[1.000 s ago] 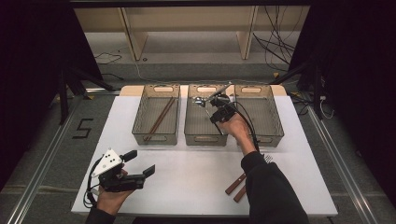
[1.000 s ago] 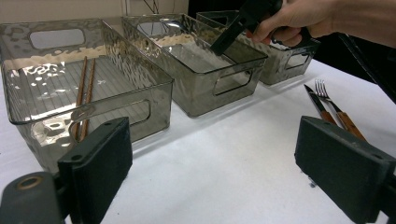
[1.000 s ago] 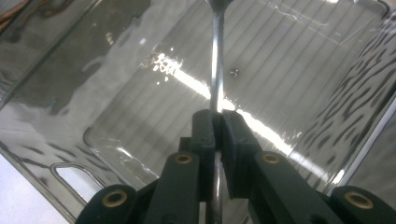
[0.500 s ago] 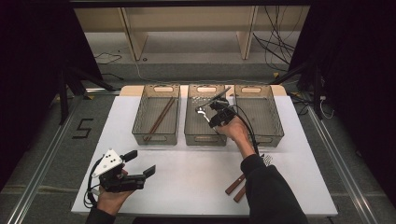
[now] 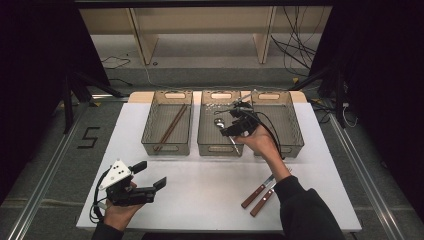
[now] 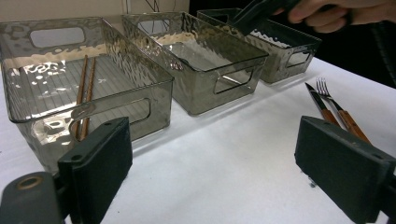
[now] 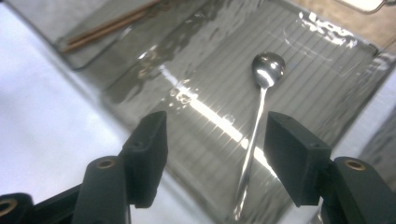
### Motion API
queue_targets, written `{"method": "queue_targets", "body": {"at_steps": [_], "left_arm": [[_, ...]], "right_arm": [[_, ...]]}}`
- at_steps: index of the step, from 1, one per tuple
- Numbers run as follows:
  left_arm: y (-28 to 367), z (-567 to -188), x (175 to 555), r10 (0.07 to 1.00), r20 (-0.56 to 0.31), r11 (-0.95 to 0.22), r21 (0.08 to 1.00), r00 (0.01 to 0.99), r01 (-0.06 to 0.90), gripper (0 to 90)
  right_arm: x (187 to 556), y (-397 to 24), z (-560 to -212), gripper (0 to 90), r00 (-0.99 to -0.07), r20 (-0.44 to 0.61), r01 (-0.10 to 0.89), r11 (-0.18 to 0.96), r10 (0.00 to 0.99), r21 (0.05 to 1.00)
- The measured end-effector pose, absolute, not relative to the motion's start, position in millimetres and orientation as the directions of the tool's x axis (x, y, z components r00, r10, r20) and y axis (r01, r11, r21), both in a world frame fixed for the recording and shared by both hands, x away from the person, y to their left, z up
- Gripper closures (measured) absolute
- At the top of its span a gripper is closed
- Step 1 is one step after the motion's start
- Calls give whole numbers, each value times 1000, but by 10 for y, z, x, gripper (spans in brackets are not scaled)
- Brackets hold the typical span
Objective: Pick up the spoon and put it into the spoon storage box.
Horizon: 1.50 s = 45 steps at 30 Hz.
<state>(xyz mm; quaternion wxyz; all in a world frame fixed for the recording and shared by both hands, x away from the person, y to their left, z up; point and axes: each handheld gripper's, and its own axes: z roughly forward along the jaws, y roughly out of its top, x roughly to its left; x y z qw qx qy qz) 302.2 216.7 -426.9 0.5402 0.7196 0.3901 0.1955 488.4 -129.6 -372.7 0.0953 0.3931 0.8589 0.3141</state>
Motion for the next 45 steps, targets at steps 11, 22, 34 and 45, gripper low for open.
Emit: {"method": "queue_targets", "body": {"at_steps": [11,22,34,45], "left_arm": [[2154,-4272,3031,773,-135,-124,926,619,357,109],[2139,-4277,3035,774,-139,-124,923,618,364,109],[2135,-4278,3036,774,-139,-127,922,617,367,108],[2122,-4276,3047,774,-137,-129,922,618,366,108]], "right_arm": [[4349,-1678,-3688,361,-705,59,564,507,707,652],[4034,-1946,-3849,344,-720,30,536,528,693,658],[3807,-2038,-3898,280,-782,-20,479,621,623,620],[3690,-2101,-3998,340,-797,-38,474,663,603,579]]}}
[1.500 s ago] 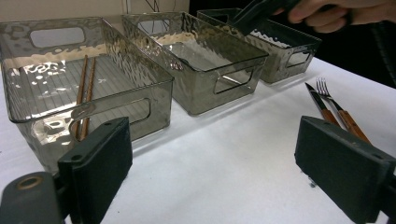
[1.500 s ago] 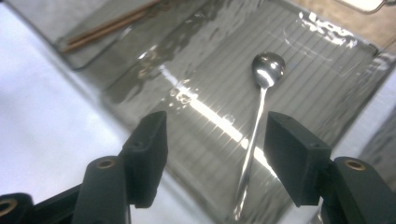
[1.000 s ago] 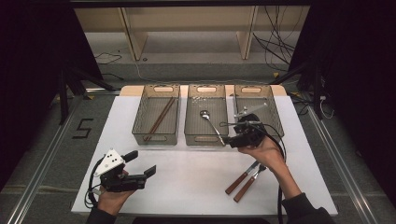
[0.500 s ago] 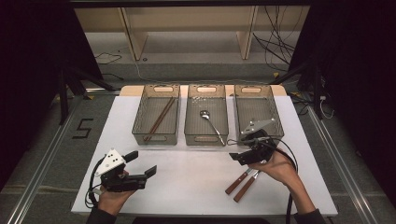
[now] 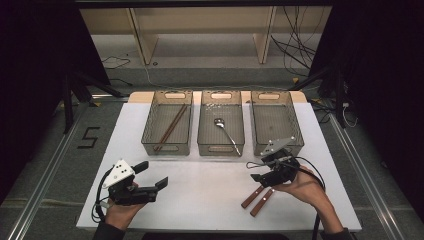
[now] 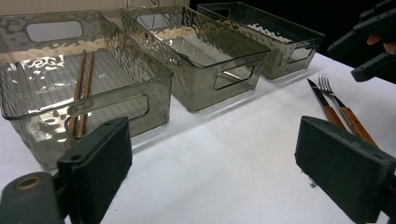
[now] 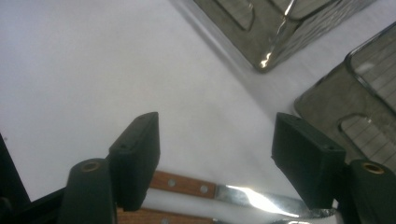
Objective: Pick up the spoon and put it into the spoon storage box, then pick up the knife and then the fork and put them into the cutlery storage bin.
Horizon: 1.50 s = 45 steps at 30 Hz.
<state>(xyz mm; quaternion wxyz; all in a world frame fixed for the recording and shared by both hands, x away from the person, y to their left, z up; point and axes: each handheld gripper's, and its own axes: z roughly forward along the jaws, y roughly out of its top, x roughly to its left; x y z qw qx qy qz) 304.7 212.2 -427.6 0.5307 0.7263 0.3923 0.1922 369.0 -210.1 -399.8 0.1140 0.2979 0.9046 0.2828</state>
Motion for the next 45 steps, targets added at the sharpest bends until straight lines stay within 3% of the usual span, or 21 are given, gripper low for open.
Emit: {"method": "queue_targets", "body": {"at_steps": [7,19,32,45], "left_arm": [[2119,-4275,3057,772,-136,-130,922,620,365,108],[2114,-4273,3065,767,-136,-131,923,627,361,107],[2130,-4262,3049,772,-140,-121,925,620,359,108],[2128,-4266,3042,772,-133,-129,925,621,358,108]], "right_arm": [[3548,-2203,-4122,471,-788,-17,493,647,616,581],[3311,-2331,-4299,600,-767,9,512,604,641,611],[3167,-2401,-4420,900,-772,3,513,620,636,594],[3074,-2396,-4614,900,-798,-8,506,677,603,535]]}}
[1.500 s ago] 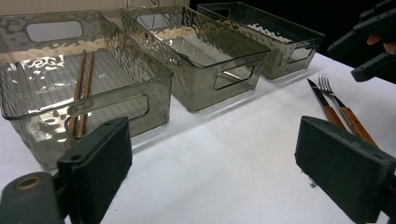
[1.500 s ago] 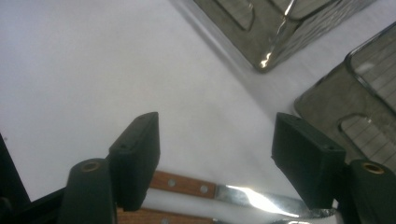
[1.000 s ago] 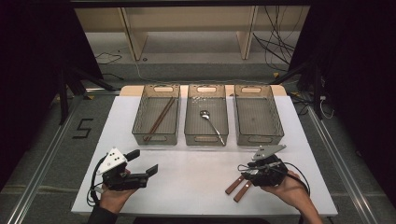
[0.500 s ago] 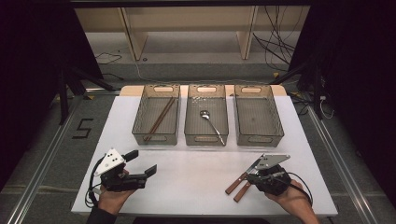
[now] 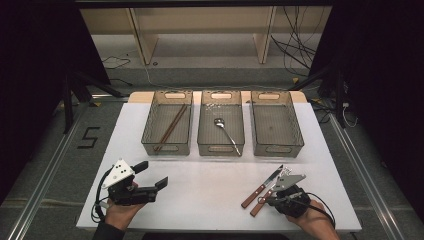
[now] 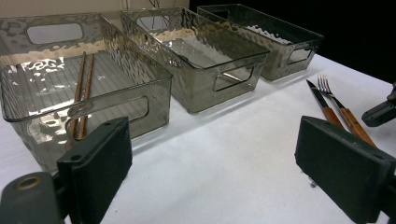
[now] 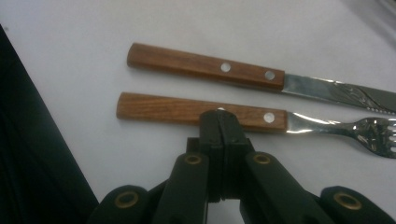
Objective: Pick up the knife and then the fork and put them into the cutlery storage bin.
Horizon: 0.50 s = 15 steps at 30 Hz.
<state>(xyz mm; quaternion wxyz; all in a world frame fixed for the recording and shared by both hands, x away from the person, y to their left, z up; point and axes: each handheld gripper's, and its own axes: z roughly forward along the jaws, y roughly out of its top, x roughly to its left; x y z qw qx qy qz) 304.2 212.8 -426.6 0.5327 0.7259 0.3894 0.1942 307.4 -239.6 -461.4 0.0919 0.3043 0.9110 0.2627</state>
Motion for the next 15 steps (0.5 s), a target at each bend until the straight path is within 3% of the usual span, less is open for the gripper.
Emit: {"method": "queue_targets", "body": {"at_steps": [15], "left_arm": [[2149,-4267,3022,777,-130,-130,924,616,359,108]], "right_arm": [[3022,-2314,-4678,900,-832,-1,475,712,555,517]]}}
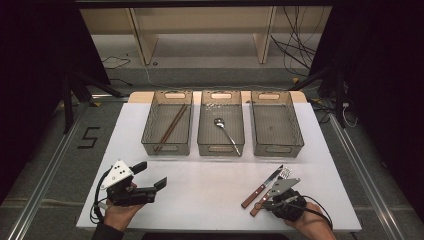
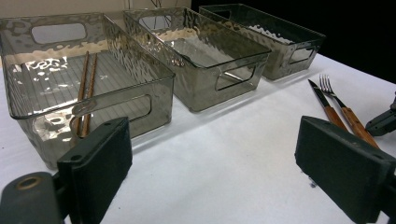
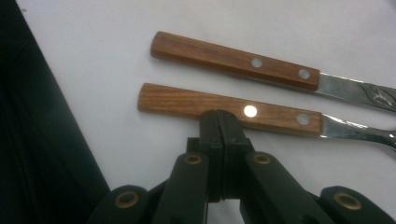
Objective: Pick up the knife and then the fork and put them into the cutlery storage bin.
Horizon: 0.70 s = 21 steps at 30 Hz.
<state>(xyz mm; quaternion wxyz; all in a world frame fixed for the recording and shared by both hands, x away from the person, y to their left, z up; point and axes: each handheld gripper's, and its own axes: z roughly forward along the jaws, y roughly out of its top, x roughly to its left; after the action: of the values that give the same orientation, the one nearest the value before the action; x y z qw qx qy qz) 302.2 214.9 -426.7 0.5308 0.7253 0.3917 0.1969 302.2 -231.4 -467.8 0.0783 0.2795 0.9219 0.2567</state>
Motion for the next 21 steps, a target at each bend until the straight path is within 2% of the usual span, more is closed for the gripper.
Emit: {"method": "queue_targets", "body": {"at_steps": [21], "left_arm": [[2133,-4279,3023,778,-125,-139,921,615,364,108]], "right_arm": [[3112,-2048,-4749,900,-807,-89,422,675,584,605]]}}
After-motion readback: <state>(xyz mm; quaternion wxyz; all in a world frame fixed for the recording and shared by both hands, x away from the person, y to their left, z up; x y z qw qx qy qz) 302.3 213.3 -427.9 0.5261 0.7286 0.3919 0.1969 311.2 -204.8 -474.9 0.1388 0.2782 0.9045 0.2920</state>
